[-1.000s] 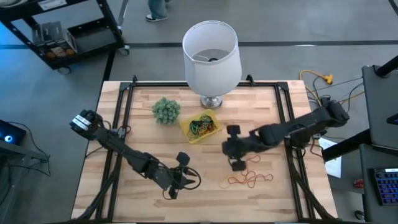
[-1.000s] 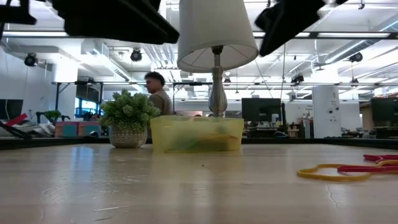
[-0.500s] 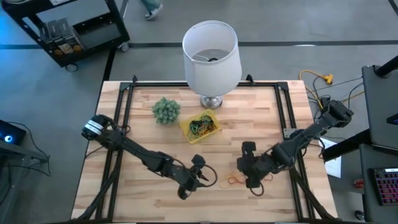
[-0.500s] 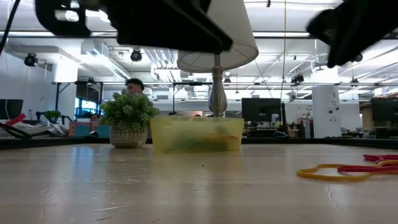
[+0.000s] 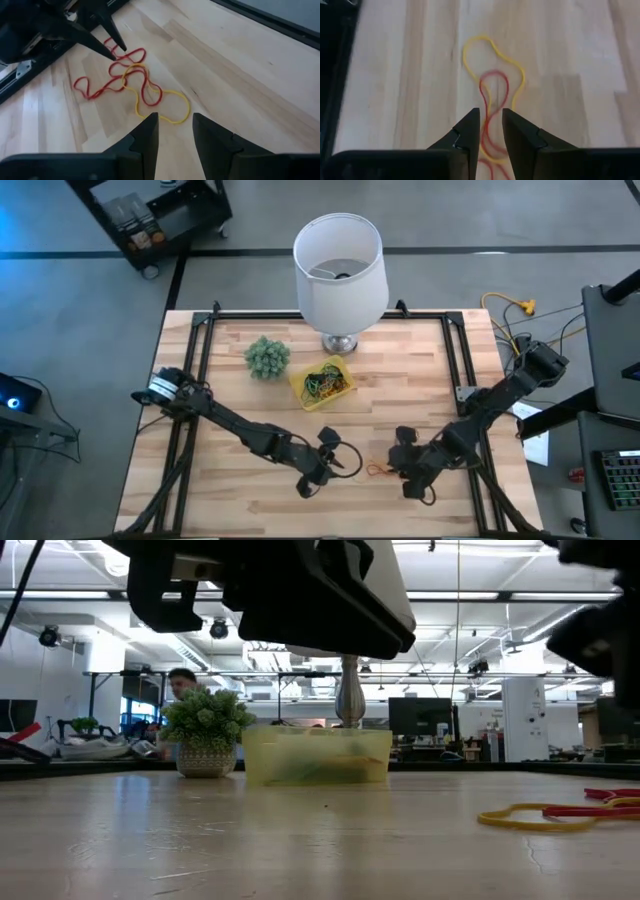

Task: Pick and place rubber bands into bin
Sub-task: Put the yellow rubber band into the yellow bin, then put the top left red rubber band into the yellow bin

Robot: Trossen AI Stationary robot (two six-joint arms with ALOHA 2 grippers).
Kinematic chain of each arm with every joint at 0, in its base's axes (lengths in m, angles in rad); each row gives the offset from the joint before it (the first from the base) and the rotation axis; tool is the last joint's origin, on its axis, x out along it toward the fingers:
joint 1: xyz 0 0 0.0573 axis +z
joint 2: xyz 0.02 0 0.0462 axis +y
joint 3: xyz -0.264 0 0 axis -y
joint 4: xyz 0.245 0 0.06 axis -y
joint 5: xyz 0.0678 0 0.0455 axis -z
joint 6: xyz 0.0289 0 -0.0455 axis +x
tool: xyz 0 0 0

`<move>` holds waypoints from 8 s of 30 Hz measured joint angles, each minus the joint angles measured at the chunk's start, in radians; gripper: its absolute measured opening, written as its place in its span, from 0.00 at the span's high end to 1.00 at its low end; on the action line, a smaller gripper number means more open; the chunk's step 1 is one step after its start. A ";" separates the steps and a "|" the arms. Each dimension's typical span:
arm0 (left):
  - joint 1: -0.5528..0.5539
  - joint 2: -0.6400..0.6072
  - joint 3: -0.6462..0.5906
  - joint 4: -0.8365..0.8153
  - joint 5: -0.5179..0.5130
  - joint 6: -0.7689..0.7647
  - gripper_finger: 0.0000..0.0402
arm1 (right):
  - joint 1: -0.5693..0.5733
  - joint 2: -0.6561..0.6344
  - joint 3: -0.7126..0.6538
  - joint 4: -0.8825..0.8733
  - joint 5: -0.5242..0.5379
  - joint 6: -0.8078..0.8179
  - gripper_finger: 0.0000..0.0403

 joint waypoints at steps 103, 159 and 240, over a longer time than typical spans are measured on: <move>-0.073 -0.001 -0.005 -0.404 -0.194 -0.369 0.74 | -0.278 0.076 0.445 -0.265 0.690 -0.779 0.98; -0.278 -0.068 -0.006 -0.545 -0.376 -0.622 0.74 | -0.839 0.230 0.291 0.293 -0.043 -0.941 0.82; 0.048 0.017 0.043 -0.064 -0.044 -0.081 0.74 | 0.035 -0.087 -0.244 -0.042 0.108 0.067 0.76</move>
